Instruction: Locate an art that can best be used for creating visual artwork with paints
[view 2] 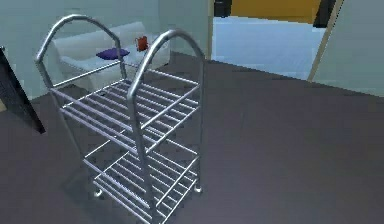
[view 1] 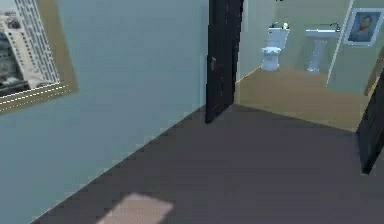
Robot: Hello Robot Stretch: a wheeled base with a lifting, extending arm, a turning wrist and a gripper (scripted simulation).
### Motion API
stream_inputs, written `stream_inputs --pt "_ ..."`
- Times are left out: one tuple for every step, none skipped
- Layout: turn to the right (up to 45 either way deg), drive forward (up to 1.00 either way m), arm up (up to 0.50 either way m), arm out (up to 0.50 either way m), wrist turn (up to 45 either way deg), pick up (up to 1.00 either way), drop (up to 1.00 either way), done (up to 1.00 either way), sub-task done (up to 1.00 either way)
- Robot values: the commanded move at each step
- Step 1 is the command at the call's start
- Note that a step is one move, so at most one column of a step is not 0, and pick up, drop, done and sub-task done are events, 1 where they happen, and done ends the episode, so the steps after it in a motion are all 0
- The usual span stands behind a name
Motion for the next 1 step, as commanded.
stream_inputs --pt "0.0 0.25 0.00 0.00 0.0 0.00 0.00 0.00 0.00"
